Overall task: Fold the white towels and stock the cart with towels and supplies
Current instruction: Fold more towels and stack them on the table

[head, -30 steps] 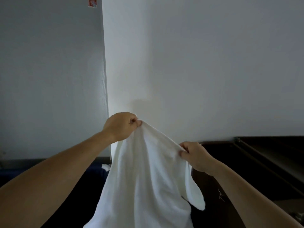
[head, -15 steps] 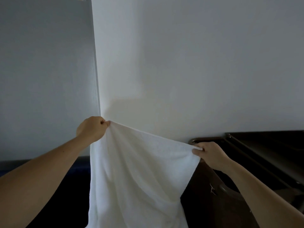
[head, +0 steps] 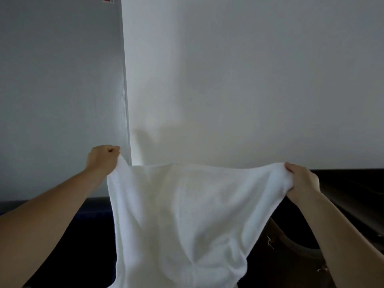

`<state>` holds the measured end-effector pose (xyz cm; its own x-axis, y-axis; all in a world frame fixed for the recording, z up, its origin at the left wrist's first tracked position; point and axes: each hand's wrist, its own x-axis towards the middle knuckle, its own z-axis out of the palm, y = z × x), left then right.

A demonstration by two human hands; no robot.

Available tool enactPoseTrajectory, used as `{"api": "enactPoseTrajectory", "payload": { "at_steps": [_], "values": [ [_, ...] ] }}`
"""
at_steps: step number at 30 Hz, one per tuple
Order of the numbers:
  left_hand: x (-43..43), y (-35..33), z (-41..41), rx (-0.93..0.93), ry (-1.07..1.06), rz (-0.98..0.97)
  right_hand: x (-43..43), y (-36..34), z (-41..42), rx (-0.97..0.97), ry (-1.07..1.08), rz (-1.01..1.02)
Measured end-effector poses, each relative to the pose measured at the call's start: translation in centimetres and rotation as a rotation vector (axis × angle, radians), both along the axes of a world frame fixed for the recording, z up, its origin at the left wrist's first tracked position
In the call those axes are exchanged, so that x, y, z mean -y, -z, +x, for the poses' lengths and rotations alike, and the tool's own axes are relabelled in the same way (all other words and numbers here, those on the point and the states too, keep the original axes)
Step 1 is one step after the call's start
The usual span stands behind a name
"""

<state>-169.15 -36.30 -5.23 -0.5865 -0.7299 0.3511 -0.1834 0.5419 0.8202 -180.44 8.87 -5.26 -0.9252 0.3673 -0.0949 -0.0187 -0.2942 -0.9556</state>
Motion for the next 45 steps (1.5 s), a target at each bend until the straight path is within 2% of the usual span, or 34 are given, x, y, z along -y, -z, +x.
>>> {"api": "enactPoseTrajectory", "payload": {
  "at_steps": [3, 7, 9, 12, 14, 19, 23, 27, 33, 37, 40, 45],
  "values": [
    [-1.0, -0.5, -0.1, 0.012, 0.037, 0.065, 1.5, 0.3, -0.3, 0.009, -0.045, 0.185],
    [-7.5, -0.4, -1.1, 0.142, 0.366, 0.247, 7.7, 1.8, 1.2, -0.038, -0.292, 0.507],
    [-11.5, 0.2, -1.4, 0.196, 0.453, 0.15, 10.2, 2.6, 1.7, -0.089, -0.367, 0.629],
    [-16.0, 1.0, -1.8, 0.184, 0.499, -0.095, 12.8, 2.8, 3.0, -0.2, -0.428, 0.814],
    [-17.4, 1.3, -1.8, 0.125, 0.495, -0.223, 13.9, 2.6, 4.0, -0.262, -0.452, 0.821],
    [-18.9, 1.9, -1.2, 0.073, 0.452, -0.217, 14.6, 3.0, 5.4, -0.264, -0.479, 0.578],
    [-19.1, 2.1, -0.8, 0.054, 0.446, -0.221, 14.7, 3.1, 5.8, -0.275, -0.518, 0.559],
    [-19.1, 2.1, -0.4, 0.101, 0.5, -0.226, 14.9, 3.7, 5.6, -0.264, -0.563, 0.513],
    [-18.0, 2.9, 0.4, 0.206, 0.623, -0.168, 13.6, 2.6, 6.6, -0.164, -0.795, 0.287],
    [-17.0, 3.6, 0.5, 0.182, 0.54, -0.234, 13.0, 1.5, 6.9, -0.218, -0.948, 0.393],
    [-16.3, 4.2, 0.9, 0.142, 0.563, -0.229, 12.5, 1.3, 6.0, -0.278, -0.959, 0.564],
    [-15.3, 2.6, 2.8, -0.053, 0.658, 0.001, 10.5, 4.1, 2.0, -0.435, -0.849, 0.983]
  ]
}}
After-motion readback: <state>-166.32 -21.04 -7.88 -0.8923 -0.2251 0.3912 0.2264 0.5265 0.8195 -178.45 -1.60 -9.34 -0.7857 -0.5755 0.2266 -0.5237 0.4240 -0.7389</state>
